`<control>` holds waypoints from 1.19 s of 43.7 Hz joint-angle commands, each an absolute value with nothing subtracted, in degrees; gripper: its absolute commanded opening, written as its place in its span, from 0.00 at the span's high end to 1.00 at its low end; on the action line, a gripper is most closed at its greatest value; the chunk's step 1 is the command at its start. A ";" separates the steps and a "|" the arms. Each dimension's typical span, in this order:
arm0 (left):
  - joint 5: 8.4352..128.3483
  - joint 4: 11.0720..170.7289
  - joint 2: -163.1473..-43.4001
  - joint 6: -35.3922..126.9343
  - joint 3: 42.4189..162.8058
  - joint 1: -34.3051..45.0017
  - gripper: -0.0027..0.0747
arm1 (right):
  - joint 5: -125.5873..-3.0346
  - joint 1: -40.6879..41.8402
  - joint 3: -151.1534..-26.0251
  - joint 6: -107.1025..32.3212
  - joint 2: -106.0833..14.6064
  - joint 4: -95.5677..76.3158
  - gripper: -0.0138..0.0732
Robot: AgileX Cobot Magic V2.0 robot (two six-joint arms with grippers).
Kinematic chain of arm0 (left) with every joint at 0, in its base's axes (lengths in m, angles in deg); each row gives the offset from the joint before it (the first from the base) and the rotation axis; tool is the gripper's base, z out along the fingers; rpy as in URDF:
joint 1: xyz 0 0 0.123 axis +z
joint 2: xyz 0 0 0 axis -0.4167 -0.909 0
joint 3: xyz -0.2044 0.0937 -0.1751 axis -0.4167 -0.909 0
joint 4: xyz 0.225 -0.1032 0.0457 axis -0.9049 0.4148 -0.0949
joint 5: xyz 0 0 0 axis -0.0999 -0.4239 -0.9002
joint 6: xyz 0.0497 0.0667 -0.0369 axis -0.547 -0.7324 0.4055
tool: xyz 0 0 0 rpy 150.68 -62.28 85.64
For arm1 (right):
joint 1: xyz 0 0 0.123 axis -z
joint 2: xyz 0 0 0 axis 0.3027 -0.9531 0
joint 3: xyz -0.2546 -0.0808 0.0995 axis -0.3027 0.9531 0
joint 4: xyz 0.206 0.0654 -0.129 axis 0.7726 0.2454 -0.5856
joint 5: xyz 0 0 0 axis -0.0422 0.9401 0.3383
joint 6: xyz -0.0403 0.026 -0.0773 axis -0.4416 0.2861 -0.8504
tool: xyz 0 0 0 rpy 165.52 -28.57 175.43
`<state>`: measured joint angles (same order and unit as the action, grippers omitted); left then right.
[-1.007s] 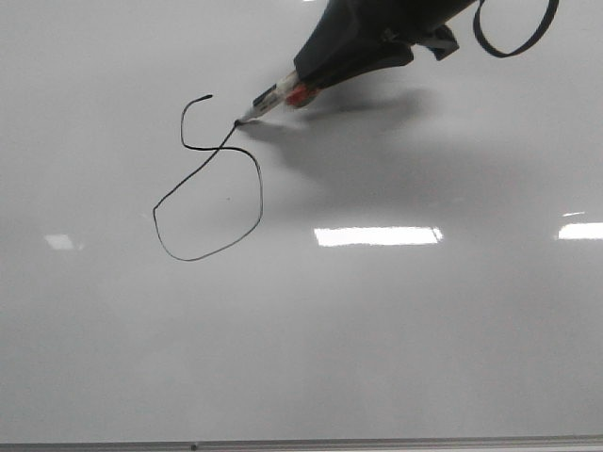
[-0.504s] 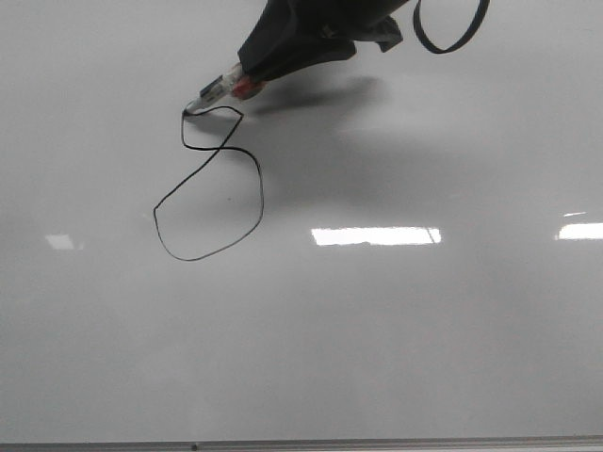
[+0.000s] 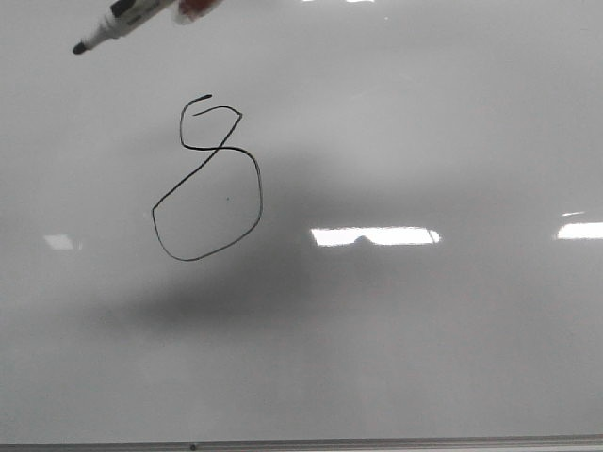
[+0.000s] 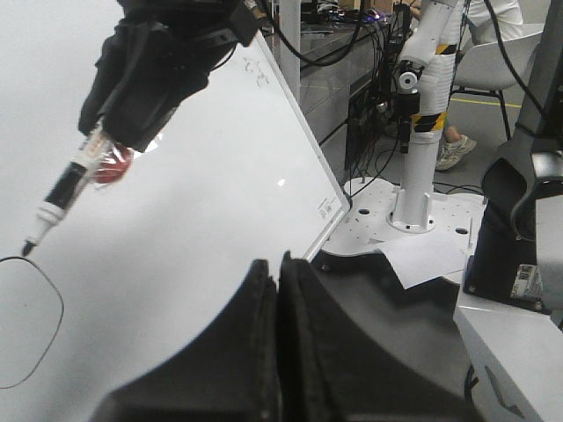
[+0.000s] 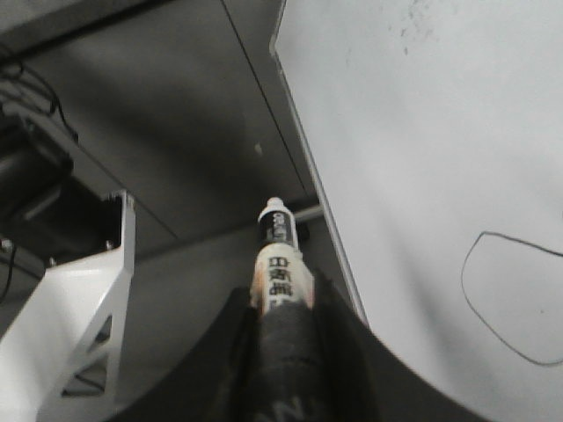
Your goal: Write number 8 on whiteboard
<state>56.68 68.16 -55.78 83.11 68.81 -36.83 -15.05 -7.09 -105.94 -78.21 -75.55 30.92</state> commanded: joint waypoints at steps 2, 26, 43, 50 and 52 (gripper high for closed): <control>58.16 68.87 -59.40 86.06 71.89 -37.26 0.99 | -12.09 -10.52 -107.86 -79.24 -71.27 22.84 0.91; 47.61 70.95 -86.05 78.13 85.47 -37.26 0.38 | -15.17 -30.78 -107.80 -78.97 -68.75 15.43 0.91; 45.72 74.67 -90.33 74.15 85.47 -37.26 0.63 | -15.25 -31.40 -107.80 -78.97 -68.75 15.49 0.91; 45.72 74.67 -90.33 74.15 85.47 -37.26 0.73 | -15.20 -31.40 -107.80 -78.97 -68.75 15.30 0.91; 45.72 74.53 -90.33 74.15 85.47 -37.26 0.77 | -15.10 -31.40 -107.80 -78.97 -68.75 15.31 0.91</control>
<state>42.47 73.32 -90.39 74.25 83.39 -36.83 -12.92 -31.48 -105.94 -78.74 -71.04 13.41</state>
